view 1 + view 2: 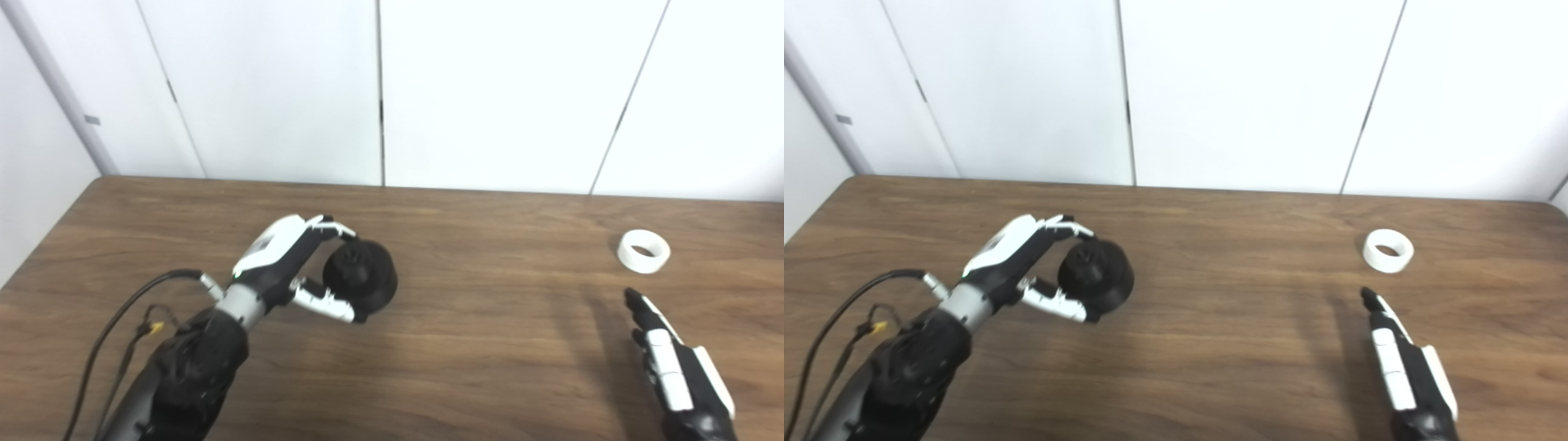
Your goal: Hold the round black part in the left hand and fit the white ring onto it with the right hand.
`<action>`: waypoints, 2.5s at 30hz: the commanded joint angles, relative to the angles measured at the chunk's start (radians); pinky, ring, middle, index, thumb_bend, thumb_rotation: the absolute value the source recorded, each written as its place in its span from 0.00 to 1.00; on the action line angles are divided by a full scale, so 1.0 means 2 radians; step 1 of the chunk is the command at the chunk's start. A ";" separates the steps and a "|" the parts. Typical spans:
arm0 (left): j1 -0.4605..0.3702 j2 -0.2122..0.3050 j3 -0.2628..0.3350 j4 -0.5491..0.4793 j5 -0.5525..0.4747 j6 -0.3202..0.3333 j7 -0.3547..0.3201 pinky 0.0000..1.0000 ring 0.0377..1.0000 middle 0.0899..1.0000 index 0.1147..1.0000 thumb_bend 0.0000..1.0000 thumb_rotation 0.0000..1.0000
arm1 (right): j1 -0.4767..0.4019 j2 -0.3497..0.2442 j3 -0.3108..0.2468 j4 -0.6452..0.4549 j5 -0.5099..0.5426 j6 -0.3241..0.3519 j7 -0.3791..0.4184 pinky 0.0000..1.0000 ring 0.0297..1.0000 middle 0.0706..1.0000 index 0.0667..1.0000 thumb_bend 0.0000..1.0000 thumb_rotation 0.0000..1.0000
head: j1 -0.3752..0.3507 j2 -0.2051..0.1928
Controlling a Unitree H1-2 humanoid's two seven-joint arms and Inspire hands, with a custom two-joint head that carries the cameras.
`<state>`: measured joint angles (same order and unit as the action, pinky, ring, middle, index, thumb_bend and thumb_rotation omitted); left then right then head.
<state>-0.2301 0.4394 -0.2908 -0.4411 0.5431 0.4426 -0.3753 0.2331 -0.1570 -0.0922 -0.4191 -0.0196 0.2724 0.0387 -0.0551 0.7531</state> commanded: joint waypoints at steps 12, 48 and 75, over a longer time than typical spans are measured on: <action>0.041 -0.024 -0.072 -0.013 0.048 -0.098 -0.020 1.00 0.89 0.77 0.41 0.52 0.06 | -0.021 0.015 0.015 -0.022 -0.019 0.002 -0.012 1.00 1.00 0.94 0.90 0.59 1.00 | -0.029 0.030; 0.085 -0.047 -0.098 0.057 0.141 -0.187 -0.016 1.00 0.90 0.79 0.41 0.53 0.06 | -0.033 0.023 0.023 -0.032 -0.013 0.025 -0.032 0.93 0.96 0.91 0.89 0.63 1.00 | -0.077 0.048; 0.105 -0.028 -0.084 0.113 0.153 -0.237 0.032 1.00 0.87 0.76 0.42 0.53 0.06 | -0.012 0.041 0.078 0.046 -0.074 -0.078 -0.084 0.97 0.93 0.89 0.86 0.53 1.00 | -0.185 -0.106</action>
<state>-0.0370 0.3422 -0.4548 -0.2685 0.7922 -0.0448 -0.2814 0.2039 -0.1355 0.0620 -0.3198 -0.1505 0.1640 -0.1112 -0.4264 0.5522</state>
